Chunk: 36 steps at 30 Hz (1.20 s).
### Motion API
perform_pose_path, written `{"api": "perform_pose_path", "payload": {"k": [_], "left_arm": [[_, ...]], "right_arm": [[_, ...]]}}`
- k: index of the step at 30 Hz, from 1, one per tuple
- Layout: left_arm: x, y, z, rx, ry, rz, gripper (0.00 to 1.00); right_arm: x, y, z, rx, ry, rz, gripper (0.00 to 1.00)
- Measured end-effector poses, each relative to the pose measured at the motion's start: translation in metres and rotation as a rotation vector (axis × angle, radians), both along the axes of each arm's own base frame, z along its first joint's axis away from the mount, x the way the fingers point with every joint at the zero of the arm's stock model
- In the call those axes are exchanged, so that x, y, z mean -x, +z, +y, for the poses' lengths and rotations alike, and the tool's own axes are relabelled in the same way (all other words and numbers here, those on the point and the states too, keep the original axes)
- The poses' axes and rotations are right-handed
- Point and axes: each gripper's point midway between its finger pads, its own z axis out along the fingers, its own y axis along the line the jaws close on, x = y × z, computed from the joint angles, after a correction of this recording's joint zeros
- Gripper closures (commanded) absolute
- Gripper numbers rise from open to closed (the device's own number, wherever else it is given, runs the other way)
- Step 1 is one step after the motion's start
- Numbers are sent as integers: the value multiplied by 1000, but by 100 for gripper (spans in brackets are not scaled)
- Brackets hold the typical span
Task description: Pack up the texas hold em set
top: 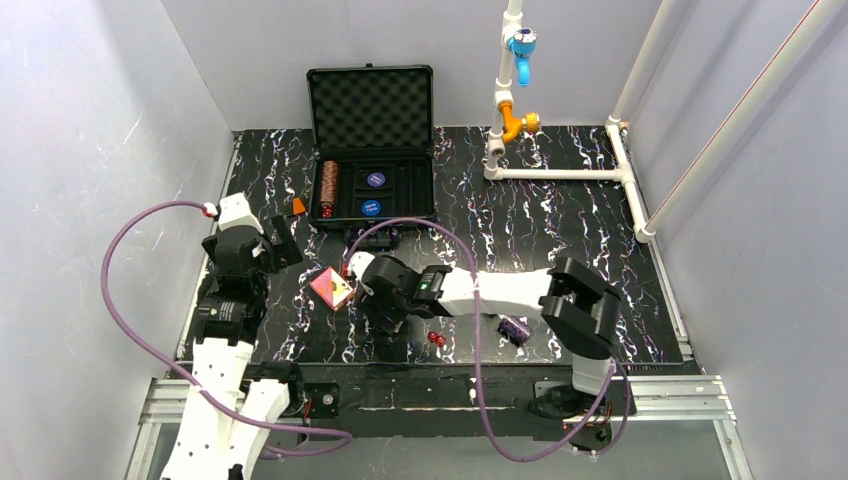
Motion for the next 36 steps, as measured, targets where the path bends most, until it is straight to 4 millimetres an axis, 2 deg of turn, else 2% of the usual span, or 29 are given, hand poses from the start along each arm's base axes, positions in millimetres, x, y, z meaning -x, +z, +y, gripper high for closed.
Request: {"api": "perform_pose_path", "payload": {"k": [5,10,16,22,26,30,36], "left_arm": [[-18,-23,-12,23,-59,102,1],[-43,-49,-27,80,-99,240,10],[-93,-60,-36,136,-80,335,23],[-138,-96,-30,179,-51,456,33],[-156,-118,-23,200,-45,519,40],[-170,-127,-12,223,-61,545,42],[-189,-137,-8,255,-134,562,43]], "right_arm": [[-13,28,-29,-34,-86,-66,54],[-30,46,-61,-67,-191,-123,54],[-46,59,-102,-100,-310,-162,54],[-52,66,-119,-125,-352,-175,54],[-54,70,-123,-139,-362,-177,53],[-54,71,-124,-145,-360,-172,53],[-52,70,-123,-150,-353,-159,53]]}}
